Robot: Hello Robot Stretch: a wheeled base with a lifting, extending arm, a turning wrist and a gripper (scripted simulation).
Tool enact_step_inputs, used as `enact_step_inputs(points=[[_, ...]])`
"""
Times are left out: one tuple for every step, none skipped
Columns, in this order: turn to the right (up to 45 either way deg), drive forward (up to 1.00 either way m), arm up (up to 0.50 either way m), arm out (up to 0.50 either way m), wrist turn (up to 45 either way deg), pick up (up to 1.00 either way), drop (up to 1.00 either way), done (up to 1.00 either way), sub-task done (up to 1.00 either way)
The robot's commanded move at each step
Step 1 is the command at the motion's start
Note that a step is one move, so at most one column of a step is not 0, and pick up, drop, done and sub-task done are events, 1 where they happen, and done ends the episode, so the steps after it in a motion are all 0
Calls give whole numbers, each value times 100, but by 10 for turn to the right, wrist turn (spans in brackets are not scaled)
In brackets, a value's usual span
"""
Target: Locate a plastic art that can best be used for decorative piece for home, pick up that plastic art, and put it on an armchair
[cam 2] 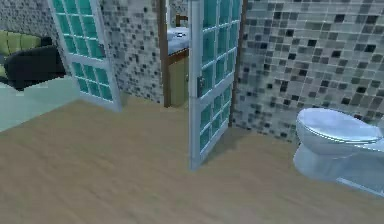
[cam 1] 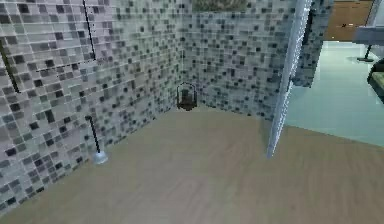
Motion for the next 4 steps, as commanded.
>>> enact_step_inputs(points=[[450, 0, 0, 0, 0, 0, 0, 0, 0], [30, 0, 0, 0, 0, 0, 0, 0, 0], [0, 100, 0, 0, 0, 0, 0, 0, 0], [0, 85, 0, 0, 0, 0, 0, 0, 0]])
